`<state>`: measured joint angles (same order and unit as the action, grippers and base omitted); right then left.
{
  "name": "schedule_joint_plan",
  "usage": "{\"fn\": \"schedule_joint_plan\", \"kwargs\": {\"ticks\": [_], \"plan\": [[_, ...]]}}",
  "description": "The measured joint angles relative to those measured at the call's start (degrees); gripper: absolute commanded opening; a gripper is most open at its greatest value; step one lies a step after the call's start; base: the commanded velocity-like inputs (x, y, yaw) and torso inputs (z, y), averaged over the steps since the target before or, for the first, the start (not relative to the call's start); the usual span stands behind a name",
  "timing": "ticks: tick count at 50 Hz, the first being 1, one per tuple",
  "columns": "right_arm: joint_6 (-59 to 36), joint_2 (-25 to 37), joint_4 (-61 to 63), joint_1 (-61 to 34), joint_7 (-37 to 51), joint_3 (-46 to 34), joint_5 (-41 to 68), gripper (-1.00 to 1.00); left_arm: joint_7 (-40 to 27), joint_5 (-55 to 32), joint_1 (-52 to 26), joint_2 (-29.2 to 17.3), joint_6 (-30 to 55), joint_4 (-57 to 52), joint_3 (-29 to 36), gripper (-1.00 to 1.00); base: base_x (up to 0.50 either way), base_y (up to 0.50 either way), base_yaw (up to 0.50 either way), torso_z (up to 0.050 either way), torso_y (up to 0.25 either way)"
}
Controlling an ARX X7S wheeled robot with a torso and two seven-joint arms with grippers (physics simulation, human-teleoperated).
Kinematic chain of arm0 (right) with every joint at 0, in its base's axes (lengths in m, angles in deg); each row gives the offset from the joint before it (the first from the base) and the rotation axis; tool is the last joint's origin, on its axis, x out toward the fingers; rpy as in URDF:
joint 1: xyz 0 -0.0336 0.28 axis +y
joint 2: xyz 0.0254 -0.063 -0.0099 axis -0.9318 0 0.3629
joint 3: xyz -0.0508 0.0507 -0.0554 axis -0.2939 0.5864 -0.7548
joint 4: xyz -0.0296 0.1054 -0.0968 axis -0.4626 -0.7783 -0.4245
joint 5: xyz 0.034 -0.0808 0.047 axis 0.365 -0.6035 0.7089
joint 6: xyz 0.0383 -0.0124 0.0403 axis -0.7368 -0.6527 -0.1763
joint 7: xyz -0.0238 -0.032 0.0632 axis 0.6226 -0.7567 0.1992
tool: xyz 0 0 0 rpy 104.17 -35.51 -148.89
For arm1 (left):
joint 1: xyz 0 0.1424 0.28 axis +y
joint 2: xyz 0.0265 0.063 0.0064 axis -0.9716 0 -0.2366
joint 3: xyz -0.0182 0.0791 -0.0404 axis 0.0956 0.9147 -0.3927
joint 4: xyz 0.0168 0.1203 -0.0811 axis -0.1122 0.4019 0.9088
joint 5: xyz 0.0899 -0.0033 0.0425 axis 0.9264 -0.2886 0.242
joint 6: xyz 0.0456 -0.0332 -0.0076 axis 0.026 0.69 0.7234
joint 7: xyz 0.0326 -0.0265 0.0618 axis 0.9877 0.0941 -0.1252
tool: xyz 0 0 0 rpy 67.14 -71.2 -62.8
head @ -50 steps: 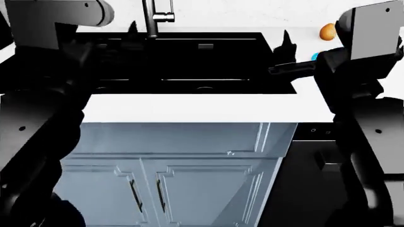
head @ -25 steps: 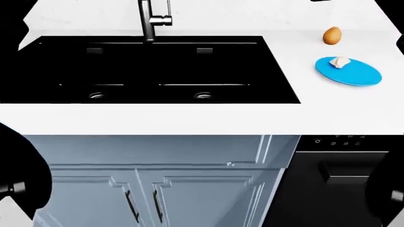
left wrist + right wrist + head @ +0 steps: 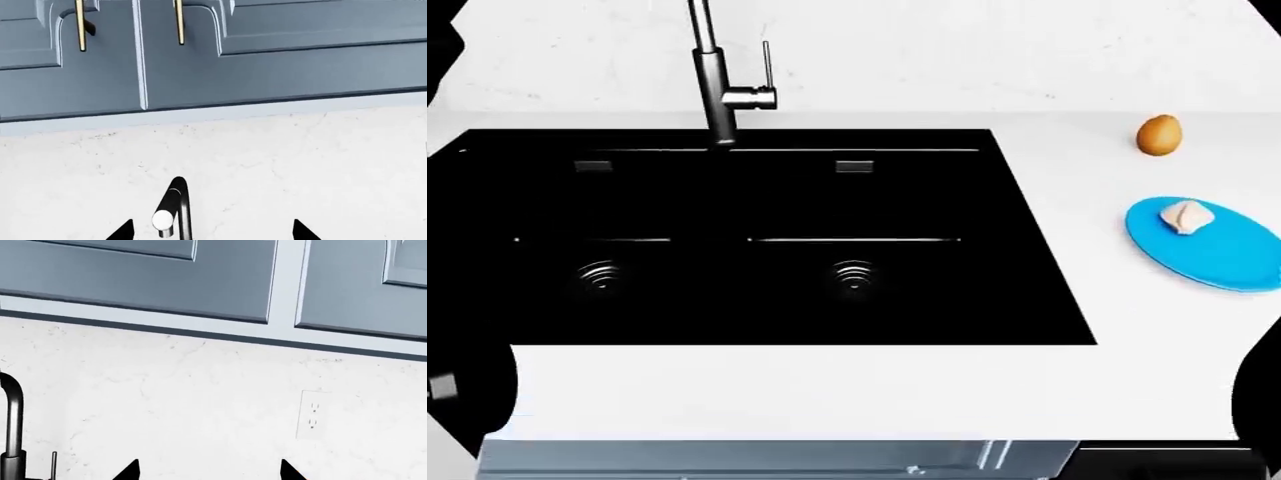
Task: Pick the chicken breast from the counter and place it in the sink. Then turn on the sink faucet.
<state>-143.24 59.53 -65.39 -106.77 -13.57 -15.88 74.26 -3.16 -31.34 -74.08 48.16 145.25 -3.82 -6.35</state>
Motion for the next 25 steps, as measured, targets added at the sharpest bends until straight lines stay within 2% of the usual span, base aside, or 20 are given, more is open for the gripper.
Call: {"fn": "schedule_joint_plan", "kwargs": {"ticks": [23,25], "plan": [[1.06,0.9,-1.37,-1.03,2.44,-0.92,3.34,1.0,-2.26,-2.42,-0.17,-0.97,-1.34,0.74,-0.05,1.0,0.5,0.0,0.0,0.05,0.0],[1.16,0.97,-1.45,-1.11,2.57,-1.04,3.54,1.0,-2.5,-2.47,-0.07,-1.04,-1.57,0.79,-0.01,1.0,0.5,0.0,0.0,0.0,0.0]]}}
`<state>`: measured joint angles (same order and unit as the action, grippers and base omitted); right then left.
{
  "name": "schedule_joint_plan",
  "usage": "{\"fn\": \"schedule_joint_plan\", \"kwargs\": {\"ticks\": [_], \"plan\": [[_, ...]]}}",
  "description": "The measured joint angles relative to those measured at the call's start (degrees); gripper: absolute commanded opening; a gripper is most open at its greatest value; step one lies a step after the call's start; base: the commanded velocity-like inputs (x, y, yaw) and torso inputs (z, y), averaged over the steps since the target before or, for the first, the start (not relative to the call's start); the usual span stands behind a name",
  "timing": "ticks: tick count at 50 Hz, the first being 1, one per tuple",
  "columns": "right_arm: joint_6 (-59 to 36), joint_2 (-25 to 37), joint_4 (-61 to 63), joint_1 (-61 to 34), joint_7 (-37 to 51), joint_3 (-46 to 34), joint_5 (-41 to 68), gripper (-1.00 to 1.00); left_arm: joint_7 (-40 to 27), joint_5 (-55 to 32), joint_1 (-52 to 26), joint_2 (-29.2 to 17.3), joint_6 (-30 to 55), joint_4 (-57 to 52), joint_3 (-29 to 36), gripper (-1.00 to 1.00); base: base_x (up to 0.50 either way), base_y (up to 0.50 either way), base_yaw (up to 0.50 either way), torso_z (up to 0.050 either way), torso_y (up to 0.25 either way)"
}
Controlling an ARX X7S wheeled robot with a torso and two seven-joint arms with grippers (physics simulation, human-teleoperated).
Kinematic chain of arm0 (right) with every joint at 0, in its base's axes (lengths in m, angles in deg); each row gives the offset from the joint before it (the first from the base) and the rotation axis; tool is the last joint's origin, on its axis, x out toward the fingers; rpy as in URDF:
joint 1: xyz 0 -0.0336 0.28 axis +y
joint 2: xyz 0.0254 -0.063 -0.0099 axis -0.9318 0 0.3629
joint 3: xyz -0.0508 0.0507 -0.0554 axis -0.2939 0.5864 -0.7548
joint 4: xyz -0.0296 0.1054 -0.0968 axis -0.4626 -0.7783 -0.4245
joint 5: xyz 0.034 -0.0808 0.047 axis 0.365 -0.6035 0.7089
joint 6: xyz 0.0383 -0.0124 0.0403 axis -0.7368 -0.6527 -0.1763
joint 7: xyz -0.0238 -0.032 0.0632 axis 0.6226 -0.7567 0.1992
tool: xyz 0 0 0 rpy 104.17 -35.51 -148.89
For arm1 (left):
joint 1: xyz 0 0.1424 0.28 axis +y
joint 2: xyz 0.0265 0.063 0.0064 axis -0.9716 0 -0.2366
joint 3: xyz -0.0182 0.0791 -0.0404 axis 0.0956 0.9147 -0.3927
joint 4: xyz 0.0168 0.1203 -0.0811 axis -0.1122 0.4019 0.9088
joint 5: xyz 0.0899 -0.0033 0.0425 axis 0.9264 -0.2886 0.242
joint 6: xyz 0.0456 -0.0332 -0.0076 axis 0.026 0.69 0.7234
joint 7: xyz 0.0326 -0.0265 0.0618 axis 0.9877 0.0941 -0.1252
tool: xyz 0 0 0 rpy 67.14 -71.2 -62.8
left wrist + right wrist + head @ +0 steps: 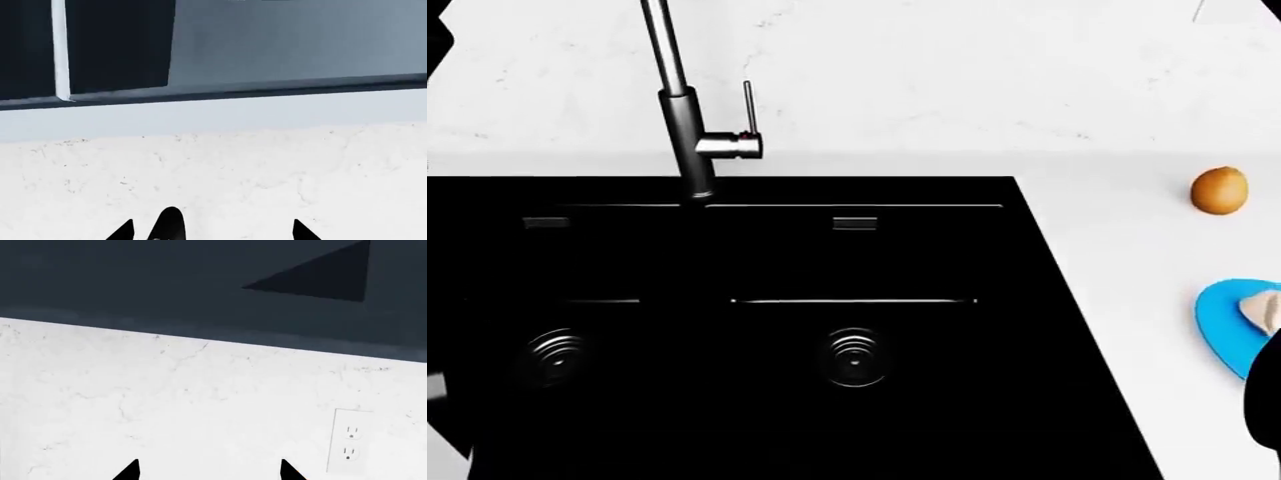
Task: Pick the chicken breast from the counter and place it in the sink. Then turn on the sink faucet.
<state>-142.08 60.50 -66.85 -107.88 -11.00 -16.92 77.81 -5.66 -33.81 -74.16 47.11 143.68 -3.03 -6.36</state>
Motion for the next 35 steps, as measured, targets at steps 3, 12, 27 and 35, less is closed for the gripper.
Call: {"fn": "schedule_joint_plan", "kwargs": {"ticks": [3,12,27,35], "plan": [[0.2,0.11,-0.13,-0.07,0.18,-0.16,0.3,1.0,-0.32,0.03,0.13,-0.2,-0.34,0.04,0.22,1.0,0.5,0.0,0.0,0.0,0.0],[2.09,0.82,0.17,0.25,0.16,-1.21,0.58,1.0,-0.96,-0.04,0.71,-0.91,-1.12,-0.08,1.09,1.0,0.22,0.0,0.0,0.0,0.0],[3.73,1.67,0.85,0.79,0.23,-1.96,1.66,1.0,-1.28,-0.21,1.64,-1.99,-2.54,-0.29,2.23,1.0,0.0,-0.46,0.0,0.0,0.0],[5.12,2.25,0.99,1.59,0.04,-2.51,1.41,1.0,-1.02,-0.2,2.89,-2.47,-3.91,-0.3,2.74,1.0,0.0,0.0,0.0,0.0,0.0]]}}
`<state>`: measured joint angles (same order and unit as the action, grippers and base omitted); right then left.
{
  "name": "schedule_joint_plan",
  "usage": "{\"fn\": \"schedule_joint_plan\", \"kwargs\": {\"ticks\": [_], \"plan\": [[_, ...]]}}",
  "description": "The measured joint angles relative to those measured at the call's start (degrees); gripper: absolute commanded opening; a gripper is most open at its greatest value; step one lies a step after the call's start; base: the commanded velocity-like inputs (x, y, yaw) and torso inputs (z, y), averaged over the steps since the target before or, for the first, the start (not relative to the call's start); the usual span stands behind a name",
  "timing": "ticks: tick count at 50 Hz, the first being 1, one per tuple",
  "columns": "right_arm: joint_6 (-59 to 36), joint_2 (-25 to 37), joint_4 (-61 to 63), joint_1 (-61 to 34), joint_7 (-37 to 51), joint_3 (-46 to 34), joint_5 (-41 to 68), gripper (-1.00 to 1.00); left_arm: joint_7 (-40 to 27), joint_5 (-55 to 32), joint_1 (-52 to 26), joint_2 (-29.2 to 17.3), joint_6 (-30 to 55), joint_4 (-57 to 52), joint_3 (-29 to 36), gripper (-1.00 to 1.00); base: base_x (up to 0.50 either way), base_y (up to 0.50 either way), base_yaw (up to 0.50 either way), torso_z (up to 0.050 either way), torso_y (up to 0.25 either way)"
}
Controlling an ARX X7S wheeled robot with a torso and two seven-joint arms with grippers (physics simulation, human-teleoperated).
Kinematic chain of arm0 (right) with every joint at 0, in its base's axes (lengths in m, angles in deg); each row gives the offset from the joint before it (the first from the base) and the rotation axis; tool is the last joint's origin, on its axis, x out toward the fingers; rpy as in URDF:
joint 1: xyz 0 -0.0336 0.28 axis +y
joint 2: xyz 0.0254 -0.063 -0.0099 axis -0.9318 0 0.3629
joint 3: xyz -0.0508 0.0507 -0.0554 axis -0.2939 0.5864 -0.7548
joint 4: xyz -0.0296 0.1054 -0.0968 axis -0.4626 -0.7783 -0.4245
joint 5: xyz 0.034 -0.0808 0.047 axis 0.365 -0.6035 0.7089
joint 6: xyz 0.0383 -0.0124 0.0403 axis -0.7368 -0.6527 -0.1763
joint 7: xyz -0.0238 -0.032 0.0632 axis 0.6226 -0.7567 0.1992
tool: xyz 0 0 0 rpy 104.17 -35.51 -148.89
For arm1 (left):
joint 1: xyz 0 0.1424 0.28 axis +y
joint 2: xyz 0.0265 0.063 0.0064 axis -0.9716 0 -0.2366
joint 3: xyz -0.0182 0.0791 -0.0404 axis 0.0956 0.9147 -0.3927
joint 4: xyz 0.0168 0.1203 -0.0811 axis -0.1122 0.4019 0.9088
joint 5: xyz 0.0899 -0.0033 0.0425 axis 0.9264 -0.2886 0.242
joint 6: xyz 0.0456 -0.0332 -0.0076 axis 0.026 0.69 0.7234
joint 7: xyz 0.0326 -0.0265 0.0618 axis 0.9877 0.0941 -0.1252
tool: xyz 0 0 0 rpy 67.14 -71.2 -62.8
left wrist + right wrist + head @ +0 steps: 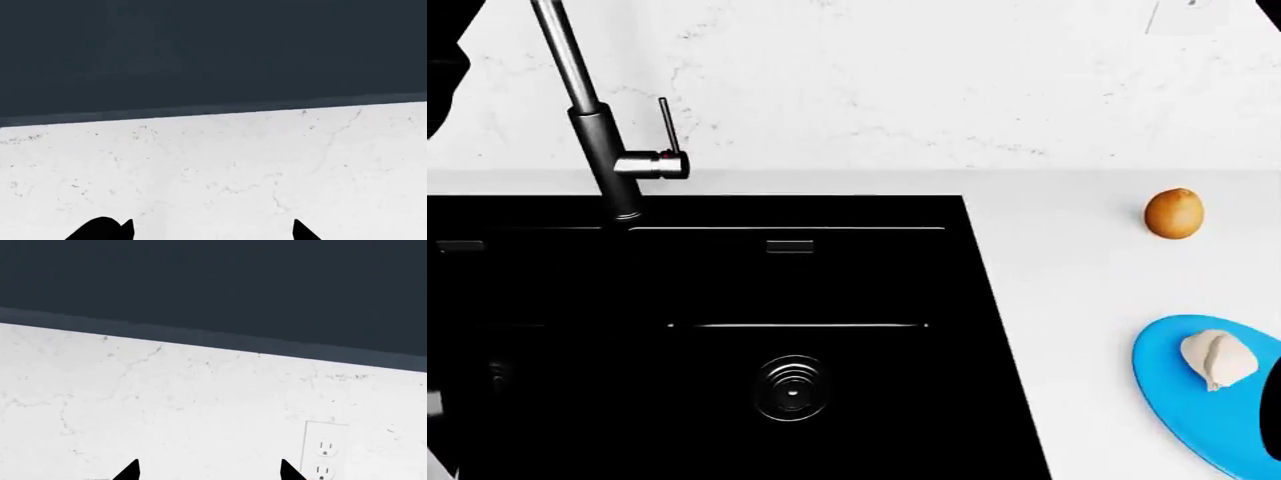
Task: Pick the chicken breast from the counter and place it in the sink. Then turn on the sink faucet.
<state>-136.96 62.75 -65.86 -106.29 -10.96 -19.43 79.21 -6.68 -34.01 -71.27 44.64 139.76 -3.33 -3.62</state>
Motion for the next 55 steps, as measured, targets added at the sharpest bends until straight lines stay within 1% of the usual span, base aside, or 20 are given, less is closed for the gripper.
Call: {"fn": "schedule_joint_plan", "kwargs": {"ticks": [4,17,26,31,44,55], "plan": [[1.45,0.39,0.04,1.6,-0.44,-0.4,-0.45,1.0,0.63,0.6,2.27,-0.43,-1.72,0.09,0.41,1.0,0.0,0.0,0.0,0.0,0.0],[7.51,2.21,0.57,8.64,-2.49,-2.35,-3.28,1.0,3.99,4.27,13.13,-1.7,-9.86,1.1,3.11,1.0,0.0,0.0,0.0,0.0,0.0],[10.52,3.07,0.65,12.07,-3.48,-3.2,-4.69,1.0,6.48,7.5,17.76,-1.99,-15.44,3.59,5.44,1.0,0.0,0.0,0.0,0.0,0.0],[11.5,3.4,0.77,13.17,-3.81,-3.46,-5.08,1.0,7.9,9.66,18.84,-1.76,-18.66,6.19,6.9,1.0,0.0,0.0,0.0,0.0,0.0],[12.46,4.17,1.51,14.67,-4.06,-3.3,-4.9,1.0,11.41,15.84,18.59,0.11,-27.44,16.86,10.6,1.0,0.0,0.0,0.0,0.0,0.0],[11.5,6.16,2.97,15.05,-4.07,-1.68,-3.22,1.0,13.0,18.34,17.95,1.18,-31.23,22.18,12.27,1.0,0.0,0.0,0.0,0.0,0.0]]}}
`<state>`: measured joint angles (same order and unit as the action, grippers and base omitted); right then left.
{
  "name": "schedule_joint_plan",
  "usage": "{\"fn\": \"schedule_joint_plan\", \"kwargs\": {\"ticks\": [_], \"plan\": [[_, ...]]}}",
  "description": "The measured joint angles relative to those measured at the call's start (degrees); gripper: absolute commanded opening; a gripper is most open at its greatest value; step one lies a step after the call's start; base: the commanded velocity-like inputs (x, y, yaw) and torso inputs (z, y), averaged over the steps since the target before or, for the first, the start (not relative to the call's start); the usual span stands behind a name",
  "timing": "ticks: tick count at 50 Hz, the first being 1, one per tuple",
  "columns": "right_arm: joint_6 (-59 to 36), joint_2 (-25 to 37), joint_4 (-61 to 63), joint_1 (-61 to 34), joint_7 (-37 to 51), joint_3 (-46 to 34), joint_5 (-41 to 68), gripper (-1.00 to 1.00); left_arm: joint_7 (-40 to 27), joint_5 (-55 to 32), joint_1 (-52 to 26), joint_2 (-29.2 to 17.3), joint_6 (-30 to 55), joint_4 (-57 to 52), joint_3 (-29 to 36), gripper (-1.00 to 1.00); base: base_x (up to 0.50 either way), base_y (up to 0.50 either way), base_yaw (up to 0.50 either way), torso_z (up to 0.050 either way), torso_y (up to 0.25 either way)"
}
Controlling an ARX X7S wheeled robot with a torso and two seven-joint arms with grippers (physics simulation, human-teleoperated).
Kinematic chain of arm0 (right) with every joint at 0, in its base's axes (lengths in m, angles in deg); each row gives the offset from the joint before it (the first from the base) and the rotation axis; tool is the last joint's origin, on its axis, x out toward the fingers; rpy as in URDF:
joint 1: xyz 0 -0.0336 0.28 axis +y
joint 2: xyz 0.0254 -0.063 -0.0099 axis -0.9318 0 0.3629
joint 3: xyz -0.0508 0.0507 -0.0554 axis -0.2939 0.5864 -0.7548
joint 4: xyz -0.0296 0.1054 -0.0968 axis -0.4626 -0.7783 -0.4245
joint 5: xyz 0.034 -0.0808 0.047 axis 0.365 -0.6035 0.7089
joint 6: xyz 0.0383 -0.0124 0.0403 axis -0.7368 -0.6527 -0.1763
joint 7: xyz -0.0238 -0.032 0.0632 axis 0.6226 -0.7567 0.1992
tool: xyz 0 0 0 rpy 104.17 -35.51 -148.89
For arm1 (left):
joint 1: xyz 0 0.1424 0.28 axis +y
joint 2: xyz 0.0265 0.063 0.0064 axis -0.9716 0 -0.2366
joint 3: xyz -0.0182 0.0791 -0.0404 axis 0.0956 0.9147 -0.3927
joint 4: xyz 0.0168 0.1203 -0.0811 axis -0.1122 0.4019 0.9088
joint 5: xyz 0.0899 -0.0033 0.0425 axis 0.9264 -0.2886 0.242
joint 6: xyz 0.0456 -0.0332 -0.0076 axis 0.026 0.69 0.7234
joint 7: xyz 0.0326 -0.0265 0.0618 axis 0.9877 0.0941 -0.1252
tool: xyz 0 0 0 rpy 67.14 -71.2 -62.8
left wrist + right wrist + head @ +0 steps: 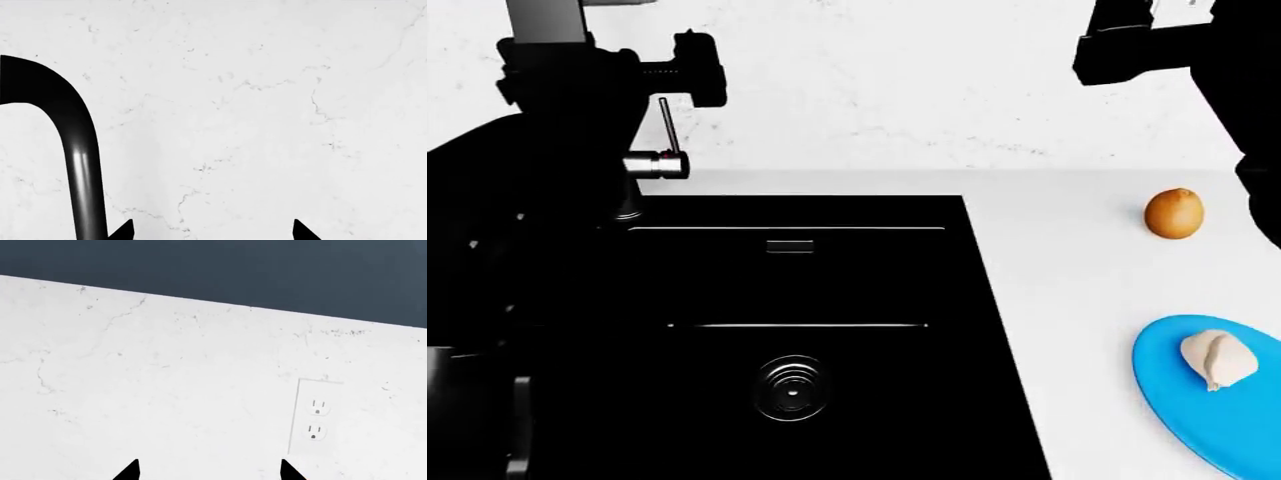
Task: Pick the chicken breast from the counter and place it in the sink. Then turn on the sink faucet.
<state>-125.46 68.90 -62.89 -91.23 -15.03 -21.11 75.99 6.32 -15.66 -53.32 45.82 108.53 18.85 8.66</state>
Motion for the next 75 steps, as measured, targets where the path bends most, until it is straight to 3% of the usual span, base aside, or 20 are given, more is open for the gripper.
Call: {"fn": "schedule_joint_plan", "kwargs": {"ticks": [7,12,24,34,43,53,75], "plan": [[-6.21,3.44,2.36,-0.08,2.36,4.67,5.83,1.0,0.58,0.7,-0.24,0.35,-1.36,1.96,0.4,1.0,0.0,0.0,0.0,0.0,0.0],[-10.68,8.2,2.86,2.6,9.63,12.54,20.53,1.0,0.91,1.03,-0.38,0.51,-2.1,3.15,0.57,1.0,0.0,0.0,0.0,0.0,0.0],[-11.04,18.96,1.75,19.82,25.74,29.89,52.29,1.0,1.22,1.43,-1.0,1.02,-2.78,4.76,1.11,1.0,0.0,0.0,0.0,0.0,0.0],[-11.52,21.27,0.2,31.26,31.15,37.34,63.39,1.0,1.24,1.52,-1.28,1.27,-3.05,5.48,1.34,1.0,0.0,0.0,0.0,0.0,0.0],[-14.28,20.55,-0.78,36.92,31.08,41.77,64.05,1.0,1.32,1.56,-1.49,1.48,-3.38,6.11,1.48,1.0,0.0,0.0,0.0,0.0,0.0],[-16.96,19.55,-1.59,38.47,25.91,43.05,56.23,1.0,1.43,1.52,-1.37,1.58,-3.82,6.55,1.55,1.0,0.0,0.0,0.0,0.0,0.0],[-13.36,19.77,-1.23,36.96,8.79,36.74,34.94,1.0,1.77,1.62,-1.4,1.86,-4.73,7.85,1.98,1.0,0.0,0.0,0.0,0.0,0.0]]}}
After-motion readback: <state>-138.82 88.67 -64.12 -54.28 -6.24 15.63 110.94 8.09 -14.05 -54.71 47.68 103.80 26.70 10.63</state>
